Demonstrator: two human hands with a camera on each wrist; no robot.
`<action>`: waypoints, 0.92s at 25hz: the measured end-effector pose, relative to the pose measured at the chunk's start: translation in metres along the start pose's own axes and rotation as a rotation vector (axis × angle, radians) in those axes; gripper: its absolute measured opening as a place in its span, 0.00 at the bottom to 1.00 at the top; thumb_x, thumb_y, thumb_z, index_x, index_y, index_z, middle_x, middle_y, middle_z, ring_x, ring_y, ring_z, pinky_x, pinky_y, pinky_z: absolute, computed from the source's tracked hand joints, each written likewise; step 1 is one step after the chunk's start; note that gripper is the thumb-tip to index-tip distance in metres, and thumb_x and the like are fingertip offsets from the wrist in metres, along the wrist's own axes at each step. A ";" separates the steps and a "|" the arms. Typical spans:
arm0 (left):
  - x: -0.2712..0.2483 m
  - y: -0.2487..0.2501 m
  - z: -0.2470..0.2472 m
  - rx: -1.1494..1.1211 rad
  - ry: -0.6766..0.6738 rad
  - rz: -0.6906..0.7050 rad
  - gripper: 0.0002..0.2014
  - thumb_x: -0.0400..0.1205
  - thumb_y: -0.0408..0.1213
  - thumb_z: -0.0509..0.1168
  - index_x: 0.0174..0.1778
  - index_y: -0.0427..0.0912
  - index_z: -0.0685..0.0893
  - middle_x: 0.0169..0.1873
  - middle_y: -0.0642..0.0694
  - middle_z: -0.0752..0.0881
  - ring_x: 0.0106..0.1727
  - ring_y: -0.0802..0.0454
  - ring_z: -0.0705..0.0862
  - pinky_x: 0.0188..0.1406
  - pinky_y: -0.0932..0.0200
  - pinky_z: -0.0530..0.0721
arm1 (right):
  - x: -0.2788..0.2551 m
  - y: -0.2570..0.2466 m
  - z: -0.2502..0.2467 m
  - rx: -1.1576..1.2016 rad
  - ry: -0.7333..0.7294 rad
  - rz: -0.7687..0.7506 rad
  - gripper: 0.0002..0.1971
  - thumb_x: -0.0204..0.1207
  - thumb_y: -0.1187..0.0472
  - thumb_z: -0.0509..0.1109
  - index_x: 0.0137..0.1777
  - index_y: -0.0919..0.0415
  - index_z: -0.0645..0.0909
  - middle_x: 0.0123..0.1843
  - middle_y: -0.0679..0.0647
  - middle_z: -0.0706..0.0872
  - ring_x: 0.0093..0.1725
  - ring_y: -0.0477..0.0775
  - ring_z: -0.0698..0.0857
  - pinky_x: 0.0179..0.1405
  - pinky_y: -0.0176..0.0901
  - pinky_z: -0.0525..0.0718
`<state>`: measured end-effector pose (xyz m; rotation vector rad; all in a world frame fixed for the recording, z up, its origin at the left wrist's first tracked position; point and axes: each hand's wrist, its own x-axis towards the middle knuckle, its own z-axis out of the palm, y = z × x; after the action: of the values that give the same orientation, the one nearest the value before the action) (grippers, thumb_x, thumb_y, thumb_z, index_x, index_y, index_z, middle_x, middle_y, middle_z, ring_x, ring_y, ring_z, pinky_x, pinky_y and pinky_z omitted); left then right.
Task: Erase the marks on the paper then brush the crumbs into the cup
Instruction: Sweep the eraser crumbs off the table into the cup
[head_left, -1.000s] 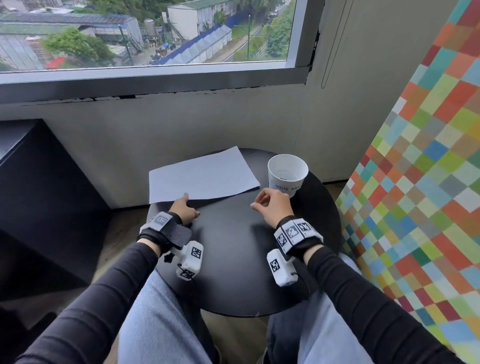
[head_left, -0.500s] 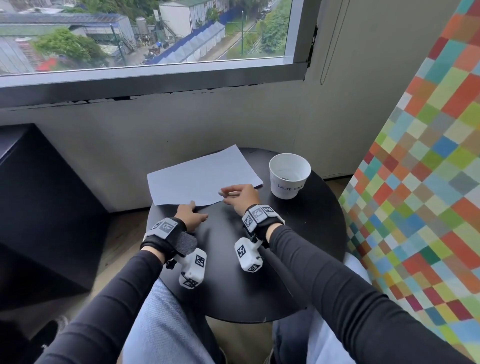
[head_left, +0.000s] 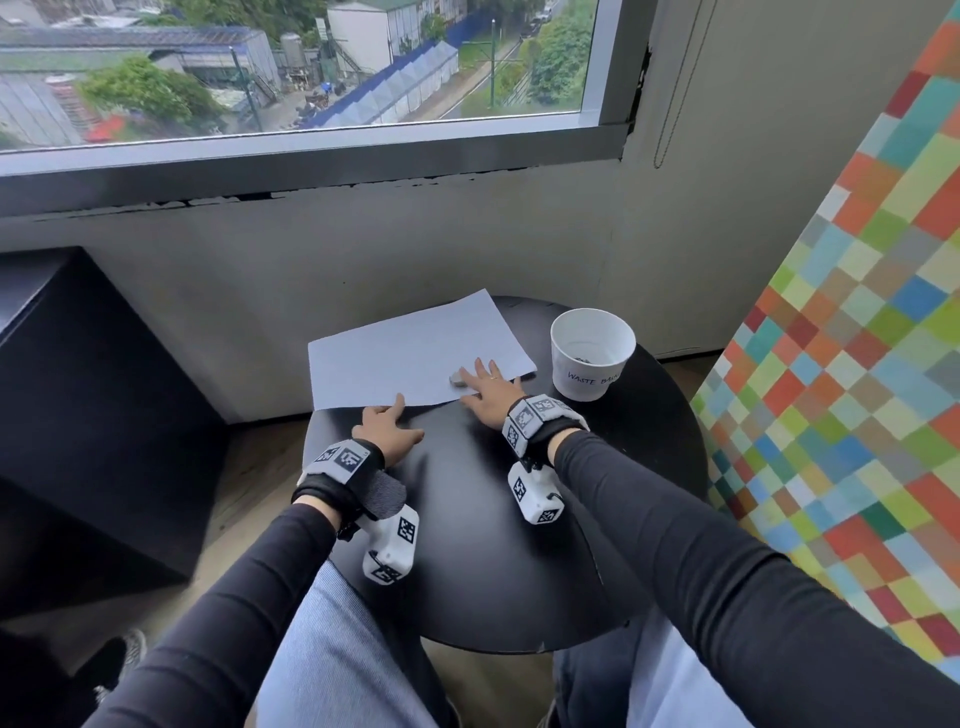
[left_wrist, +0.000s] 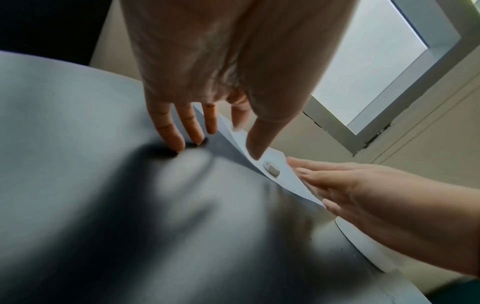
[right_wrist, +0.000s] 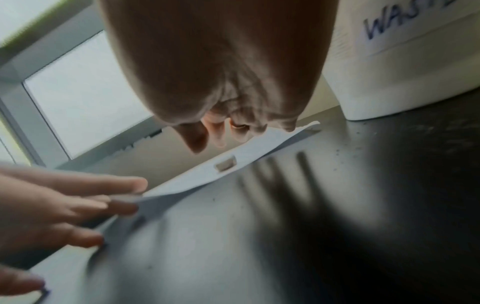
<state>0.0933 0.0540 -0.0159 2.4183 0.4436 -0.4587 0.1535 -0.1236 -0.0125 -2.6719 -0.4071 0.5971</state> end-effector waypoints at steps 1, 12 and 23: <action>-0.004 0.002 0.001 0.029 0.011 0.012 0.36 0.85 0.46 0.65 0.87 0.56 0.56 0.82 0.39 0.59 0.80 0.35 0.63 0.79 0.56 0.61 | -0.008 0.006 -0.005 0.095 0.038 -0.006 0.27 0.87 0.57 0.54 0.84 0.53 0.53 0.87 0.54 0.46 0.85 0.55 0.44 0.82 0.58 0.44; -0.035 0.007 0.006 0.334 -0.071 0.172 0.34 0.87 0.52 0.61 0.86 0.41 0.60 0.85 0.39 0.53 0.86 0.41 0.53 0.83 0.51 0.56 | -0.172 0.147 -0.013 0.059 0.118 0.237 0.36 0.85 0.43 0.53 0.85 0.61 0.45 0.86 0.54 0.43 0.84 0.51 0.40 0.82 0.52 0.43; -0.054 0.014 0.034 0.664 -0.242 0.121 0.61 0.74 0.72 0.64 0.87 0.37 0.37 0.86 0.43 0.35 0.87 0.45 0.41 0.83 0.34 0.50 | -0.172 0.111 0.037 -0.335 -0.083 -0.052 0.49 0.73 0.25 0.39 0.85 0.60 0.38 0.86 0.51 0.37 0.83 0.48 0.35 0.82 0.57 0.36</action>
<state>0.0444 0.0115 -0.0107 2.9379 0.0288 -0.9506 0.0090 -0.2720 -0.0294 -2.9472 -0.6498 0.6776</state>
